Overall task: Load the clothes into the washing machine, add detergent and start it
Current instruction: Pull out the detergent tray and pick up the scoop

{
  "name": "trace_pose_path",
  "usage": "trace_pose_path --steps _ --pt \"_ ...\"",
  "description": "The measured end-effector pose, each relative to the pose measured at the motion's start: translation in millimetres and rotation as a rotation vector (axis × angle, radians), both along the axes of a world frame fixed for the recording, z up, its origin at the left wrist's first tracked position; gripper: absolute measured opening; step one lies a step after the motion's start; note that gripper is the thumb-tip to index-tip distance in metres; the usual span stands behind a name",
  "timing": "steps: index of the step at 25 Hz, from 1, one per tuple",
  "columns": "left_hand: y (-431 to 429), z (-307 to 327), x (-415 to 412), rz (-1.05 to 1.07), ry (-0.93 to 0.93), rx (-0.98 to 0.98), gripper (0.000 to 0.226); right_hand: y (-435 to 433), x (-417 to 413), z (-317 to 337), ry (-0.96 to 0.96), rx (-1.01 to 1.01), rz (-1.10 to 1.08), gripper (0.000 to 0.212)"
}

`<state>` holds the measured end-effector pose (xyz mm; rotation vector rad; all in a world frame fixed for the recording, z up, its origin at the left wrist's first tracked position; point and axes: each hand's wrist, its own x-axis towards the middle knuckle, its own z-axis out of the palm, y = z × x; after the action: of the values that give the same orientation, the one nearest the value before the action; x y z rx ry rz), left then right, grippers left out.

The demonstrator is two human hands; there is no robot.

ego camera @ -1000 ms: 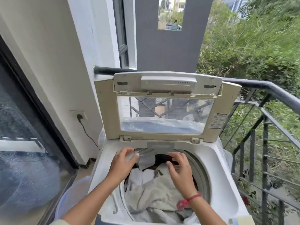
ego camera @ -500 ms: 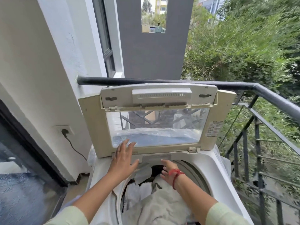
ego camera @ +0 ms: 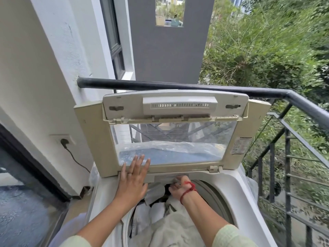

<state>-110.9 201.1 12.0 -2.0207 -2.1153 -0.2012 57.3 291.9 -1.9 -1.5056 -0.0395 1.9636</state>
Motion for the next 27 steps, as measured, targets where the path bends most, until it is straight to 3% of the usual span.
trace_pose_path --steps 2,4,7,10,13,16,22,27 --pt "1.1 -3.3 1.1 0.017 0.030 -0.053 0.114 4.3 -5.8 3.6 0.076 -0.041 -0.092 0.025" --pt "3.2 -5.6 1.7 0.054 0.042 -0.093 0.122 -0.5 -5.2 4.1 0.170 -0.036 -0.177 0.008" --pt "3.8 -3.6 4.8 0.114 0.068 -0.162 0.125 -7.7 3.4 -6.2 0.279 -0.018 -0.207 0.043" --pt "2.5 -4.0 7.5 0.140 0.109 -0.191 0.120 -9.1 7.6 -12.1 0.335 0.020 -0.169 0.051" --pt "3.4 -0.4 10.9 0.190 0.086 -0.233 0.119 -6.4 5.4 -15.5 0.260 0.071 -0.105 0.035" --pt "4.5 5.4 9.9 0.162 0.091 -0.297 0.110 -7.6 2.6 -17.2 0.148 0.139 -0.066 0.058" --pt "3.1 12.2 8.5 0.159 0.043 -0.334 0.106 -12.9 5.5 -30.5 0.076 0.167 -0.039 0.083" --pt "5.6 13.5 7.3 0.163 0.071 -0.361 0.108 -25.1 23.8 -39.3 0.062 0.166 -0.032 0.069"
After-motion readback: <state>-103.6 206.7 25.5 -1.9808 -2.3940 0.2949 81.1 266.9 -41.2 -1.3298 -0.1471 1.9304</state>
